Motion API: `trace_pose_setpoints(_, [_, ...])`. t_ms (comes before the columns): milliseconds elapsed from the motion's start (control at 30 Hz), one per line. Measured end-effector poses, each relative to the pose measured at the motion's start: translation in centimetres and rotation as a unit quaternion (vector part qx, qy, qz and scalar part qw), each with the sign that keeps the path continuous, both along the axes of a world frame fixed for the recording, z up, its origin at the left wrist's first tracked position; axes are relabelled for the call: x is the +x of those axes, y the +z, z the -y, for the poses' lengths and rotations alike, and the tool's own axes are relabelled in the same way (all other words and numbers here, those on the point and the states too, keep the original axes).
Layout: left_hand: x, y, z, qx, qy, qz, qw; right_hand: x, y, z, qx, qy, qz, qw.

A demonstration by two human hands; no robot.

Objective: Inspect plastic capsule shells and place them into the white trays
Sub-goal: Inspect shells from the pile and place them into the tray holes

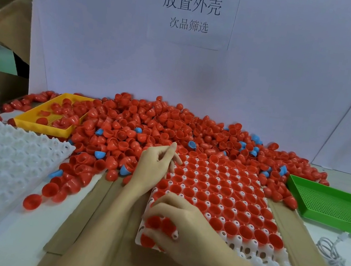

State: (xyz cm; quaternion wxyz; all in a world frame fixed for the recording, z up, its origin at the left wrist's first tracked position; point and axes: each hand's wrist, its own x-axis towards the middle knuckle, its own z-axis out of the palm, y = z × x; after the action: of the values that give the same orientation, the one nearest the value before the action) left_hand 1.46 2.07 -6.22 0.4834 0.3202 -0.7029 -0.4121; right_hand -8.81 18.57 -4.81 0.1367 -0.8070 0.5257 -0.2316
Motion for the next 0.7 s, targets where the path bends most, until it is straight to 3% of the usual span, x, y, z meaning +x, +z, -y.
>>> trace_pose_setpoints(167, [0.1, 0.0, 0.1, -0.007, 0.015, 0.012, 1.0, 0.1, -0.6, 0.6, -0.003, 0.016, -0.035, 0.999])
trace_pose_setpoints(433, [0.4, -0.1, 0.6, -0.009, 0.042, 0.016, 0.999, -5.9, 2.0, 2.9, -0.013, -0.066, 0.098, 0.993])
trace_pose_setpoints(567, [0.6, -0.2, 0.9, -0.044, 0.091, 0.029, 0.994, -10.9, 2.3, 4.6, -0.029, -0.114, 0.122, 0.986])
trace_pose_setpoints(633, [1.5, -0.3, 1.5, -0.115, 0.169, 0.073, 0.976, -13.4, 2.4, 5.2, -0.03, -0.133, 0.127, 0.983])
trace_pose_setpoints(700, [2.8, -0.5, 2.5, -0.194, 0.262, 0.161, 0.931, -15.7, 2.3, 5.7, -0.036, -0.159, 0.131, 0.978])
